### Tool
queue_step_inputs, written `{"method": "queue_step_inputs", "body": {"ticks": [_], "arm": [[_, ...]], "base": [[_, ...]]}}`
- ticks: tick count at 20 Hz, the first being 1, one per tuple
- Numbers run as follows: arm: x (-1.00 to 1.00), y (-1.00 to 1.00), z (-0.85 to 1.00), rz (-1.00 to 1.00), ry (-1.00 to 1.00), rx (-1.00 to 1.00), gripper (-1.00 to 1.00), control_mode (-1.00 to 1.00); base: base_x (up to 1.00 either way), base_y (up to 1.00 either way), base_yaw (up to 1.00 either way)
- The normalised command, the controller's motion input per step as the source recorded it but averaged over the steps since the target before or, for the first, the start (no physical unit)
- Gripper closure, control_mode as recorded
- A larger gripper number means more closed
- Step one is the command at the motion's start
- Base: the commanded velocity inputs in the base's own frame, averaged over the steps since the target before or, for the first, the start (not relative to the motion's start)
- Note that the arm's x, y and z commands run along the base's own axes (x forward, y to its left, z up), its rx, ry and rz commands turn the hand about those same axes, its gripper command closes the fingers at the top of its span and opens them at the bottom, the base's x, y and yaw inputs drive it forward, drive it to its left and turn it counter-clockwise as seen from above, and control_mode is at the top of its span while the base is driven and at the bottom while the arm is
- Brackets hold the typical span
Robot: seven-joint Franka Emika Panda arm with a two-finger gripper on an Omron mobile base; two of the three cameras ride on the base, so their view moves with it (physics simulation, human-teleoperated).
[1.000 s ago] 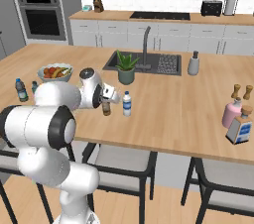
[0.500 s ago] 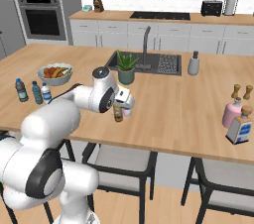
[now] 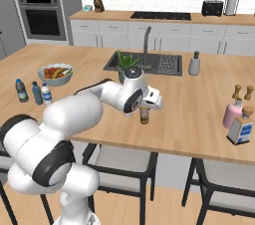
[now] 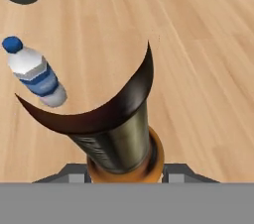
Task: Move the plastic bottles in the middle to the plastics group, and the glass bottles in the middle to the glass group.
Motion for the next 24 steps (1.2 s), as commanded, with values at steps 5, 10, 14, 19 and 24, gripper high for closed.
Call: {"method": "queue_step_inputs", "body": {"ticks": [5, 10, 14, 19, 24], "arm": [[0.27, -1.0, 0.0, -0.01, 0.02, 0.0, 1.0, -1.0], [0.31, -1.0, 0.04, -0.05, 0.02, 0.0, 1.0, -1.0], [0.3, -0.8, 0.0, -0.08, 0.0, 0.0, 1.0, -1.0], [0.16, -0.6, -0.16, -0.11, 0.0, 0.0, 1.0, -1.0], [0.0, -0.42, -0.2, -0.06, 0.01, 0.0, 1.0, -1.0]], "base": [[0.0, 0.0, 0.0], [0.0, 0.0, 0.0], [0.0, 0.0, 0.0], [0.0, 0.0, 0.0], [0.0, 0.0, 0.0]]}}
